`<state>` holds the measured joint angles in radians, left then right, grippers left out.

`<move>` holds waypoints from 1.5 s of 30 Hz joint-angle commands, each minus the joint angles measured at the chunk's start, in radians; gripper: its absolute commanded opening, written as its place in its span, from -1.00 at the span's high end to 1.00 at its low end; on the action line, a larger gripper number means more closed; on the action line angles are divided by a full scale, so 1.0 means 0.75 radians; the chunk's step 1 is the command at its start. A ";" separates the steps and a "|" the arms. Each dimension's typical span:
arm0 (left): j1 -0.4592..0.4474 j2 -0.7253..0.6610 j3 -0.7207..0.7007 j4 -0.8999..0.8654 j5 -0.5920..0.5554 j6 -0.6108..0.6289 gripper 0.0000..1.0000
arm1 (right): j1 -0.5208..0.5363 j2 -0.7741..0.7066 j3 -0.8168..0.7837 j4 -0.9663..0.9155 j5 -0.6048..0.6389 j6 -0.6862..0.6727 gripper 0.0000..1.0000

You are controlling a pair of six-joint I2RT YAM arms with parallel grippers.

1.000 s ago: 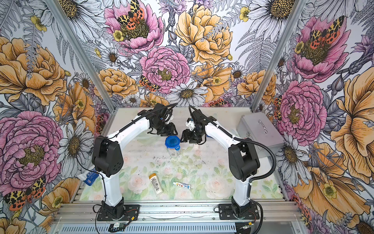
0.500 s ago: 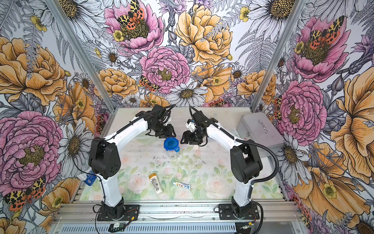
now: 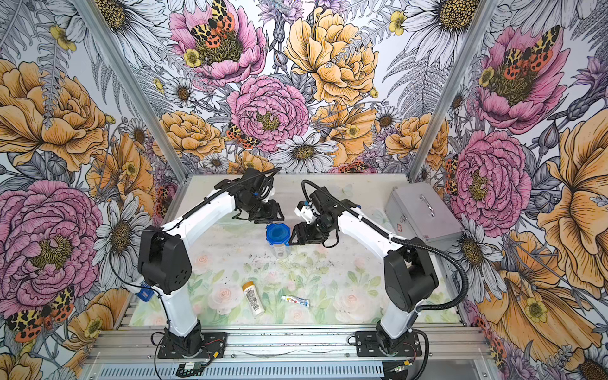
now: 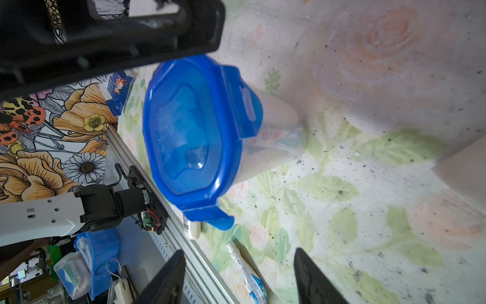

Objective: Pack away toiletry kits
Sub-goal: Close the fastener on the container.

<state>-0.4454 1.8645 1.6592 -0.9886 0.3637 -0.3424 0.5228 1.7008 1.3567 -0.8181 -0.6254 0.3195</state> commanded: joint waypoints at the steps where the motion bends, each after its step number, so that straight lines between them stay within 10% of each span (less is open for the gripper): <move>1: 0.006 -0.108 -0.031 -0.012 -0.004 -0.015 -0.12 | 0.002 0.043 0.045 0.021 0.009 -0.015 -0.31; 45: -0.051 -0.164 -0.179 -0.016 0.009 -0.034 -0.07 | -0.016 0.178 0.099 0.043 0.043 0.055 -0.22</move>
<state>-0.4572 1.7683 1.5429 -0.9981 0.3485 -0.3523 0.5152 1.8019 1.4105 -0.8185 -0.6193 0.3500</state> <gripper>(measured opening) 0.536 0.613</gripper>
